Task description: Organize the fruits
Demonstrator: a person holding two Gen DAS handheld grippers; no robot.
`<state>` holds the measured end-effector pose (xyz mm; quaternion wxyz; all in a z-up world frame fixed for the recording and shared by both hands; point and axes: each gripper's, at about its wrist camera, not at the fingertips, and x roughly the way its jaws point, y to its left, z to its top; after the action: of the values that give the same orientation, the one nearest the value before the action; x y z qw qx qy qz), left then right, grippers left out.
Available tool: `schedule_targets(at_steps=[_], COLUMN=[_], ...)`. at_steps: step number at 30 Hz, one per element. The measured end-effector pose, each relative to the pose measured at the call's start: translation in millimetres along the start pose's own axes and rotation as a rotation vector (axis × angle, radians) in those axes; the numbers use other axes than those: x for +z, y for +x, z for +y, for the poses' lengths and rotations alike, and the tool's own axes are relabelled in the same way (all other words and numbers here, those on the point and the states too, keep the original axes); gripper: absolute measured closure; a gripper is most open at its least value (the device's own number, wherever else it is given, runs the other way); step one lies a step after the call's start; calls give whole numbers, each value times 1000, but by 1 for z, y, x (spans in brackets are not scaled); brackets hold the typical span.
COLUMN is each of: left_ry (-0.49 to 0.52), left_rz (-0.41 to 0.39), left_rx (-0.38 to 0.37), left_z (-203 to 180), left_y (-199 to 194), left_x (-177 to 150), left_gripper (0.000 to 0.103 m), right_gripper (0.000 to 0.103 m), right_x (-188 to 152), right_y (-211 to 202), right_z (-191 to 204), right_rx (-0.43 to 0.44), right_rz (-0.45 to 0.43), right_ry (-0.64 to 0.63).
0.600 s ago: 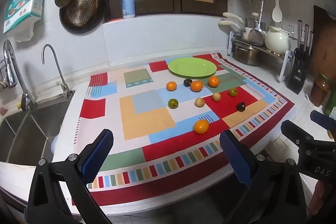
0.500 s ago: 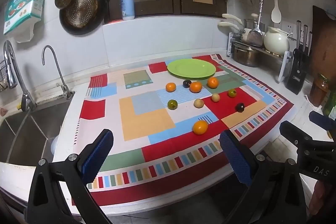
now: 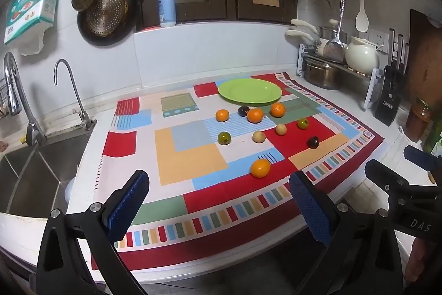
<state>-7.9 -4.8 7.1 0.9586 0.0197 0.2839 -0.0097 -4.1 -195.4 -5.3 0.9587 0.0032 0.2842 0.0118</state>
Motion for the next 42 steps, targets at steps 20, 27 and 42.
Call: schedule_targets(at_steps=[20, 27, 42], left_ry=[6, 7, 6], left_rz=[0, 2, 3], left_rx=[-6, -9, -17], left_z=[-6, -9, -10], left_y=[3, 4, 6], left_x=[1, 2, 1], left_gripper=[0, 0, 0], right_gripper=[1, 1, 1], right_x=[1, 0, -2], right_y=[3, 4, 7], right_z=[-3, -4, -4], right_rx=[-3, -2, -2], right_rz=[1, 4, 9], right_ry=[3, 2, 0])
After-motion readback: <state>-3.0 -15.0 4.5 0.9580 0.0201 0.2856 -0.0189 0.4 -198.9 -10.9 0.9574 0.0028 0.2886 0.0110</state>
